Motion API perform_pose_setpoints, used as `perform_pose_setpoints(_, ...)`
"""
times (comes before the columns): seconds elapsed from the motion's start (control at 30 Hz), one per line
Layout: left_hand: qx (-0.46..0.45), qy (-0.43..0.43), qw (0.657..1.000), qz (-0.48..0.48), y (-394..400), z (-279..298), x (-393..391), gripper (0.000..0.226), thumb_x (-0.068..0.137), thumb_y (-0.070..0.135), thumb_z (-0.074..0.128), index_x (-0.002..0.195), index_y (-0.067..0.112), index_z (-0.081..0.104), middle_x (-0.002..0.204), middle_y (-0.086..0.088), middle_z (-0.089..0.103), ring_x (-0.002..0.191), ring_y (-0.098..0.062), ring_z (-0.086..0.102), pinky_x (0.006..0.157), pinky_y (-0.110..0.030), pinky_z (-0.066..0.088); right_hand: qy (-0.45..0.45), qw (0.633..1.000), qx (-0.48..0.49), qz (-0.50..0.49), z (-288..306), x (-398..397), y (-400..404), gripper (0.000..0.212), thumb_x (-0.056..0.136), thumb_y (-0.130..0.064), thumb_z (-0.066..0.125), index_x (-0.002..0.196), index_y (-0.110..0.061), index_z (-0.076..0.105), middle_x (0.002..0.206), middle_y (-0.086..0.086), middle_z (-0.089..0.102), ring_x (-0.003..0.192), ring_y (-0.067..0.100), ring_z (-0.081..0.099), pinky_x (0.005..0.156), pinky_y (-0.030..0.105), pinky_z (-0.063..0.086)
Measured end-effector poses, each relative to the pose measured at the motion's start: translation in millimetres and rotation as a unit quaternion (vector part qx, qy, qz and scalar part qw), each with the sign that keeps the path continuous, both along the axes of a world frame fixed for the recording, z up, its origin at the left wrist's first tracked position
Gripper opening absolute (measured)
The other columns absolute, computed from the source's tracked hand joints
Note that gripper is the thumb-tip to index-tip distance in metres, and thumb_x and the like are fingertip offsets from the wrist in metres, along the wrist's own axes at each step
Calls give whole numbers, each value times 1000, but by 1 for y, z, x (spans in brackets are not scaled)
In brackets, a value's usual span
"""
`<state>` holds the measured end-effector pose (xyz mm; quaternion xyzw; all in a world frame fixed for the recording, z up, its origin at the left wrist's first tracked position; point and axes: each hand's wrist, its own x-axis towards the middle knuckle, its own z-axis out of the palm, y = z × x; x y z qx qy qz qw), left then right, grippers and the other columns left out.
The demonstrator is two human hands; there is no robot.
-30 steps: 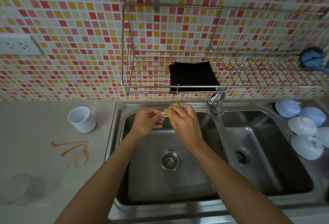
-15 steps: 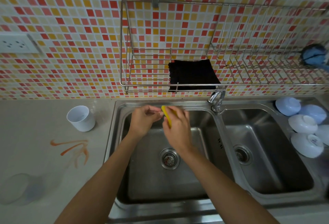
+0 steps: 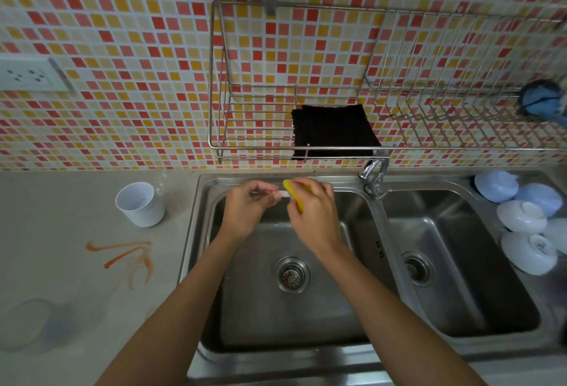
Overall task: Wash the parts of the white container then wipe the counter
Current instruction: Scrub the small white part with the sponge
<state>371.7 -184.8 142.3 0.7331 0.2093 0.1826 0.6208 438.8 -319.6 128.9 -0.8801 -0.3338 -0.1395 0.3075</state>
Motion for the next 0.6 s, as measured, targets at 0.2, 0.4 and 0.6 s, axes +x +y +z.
perform_pose_setpoints(0.2,0,11,1000,15,1,-4,5,17,81,12,75,97,5,71,90,-5,74,79,-2,68,70,-7,49,-11,999,-24,-27,-3,2,-11,43,77,-9,67,120,-14,67,115,2,64,104,24,48,91,36,49)
perform_pose_setpoints(0.4,-25,2,999,-22,-5,-1,2,16,81,2,73,96,-1,70,85,-7,72,74,0,68,68,-10,50,-26,999,-18,-10,-5,3,-14,45,74,-14,75,118,-17,67,116,-1,63,101,22,48,89,32,48)
perform_pose_setpoints(0.6,-29,-1,998,-49,-5,-3,2,16,82,0,73,97,1,70,91,-6,74,85,-11,70,75,-17,54,-109,992,-58,0,-6,15,-17,28,74,-16,79,101,-19,71,98,-5,67,89,23,52,78,31,49)
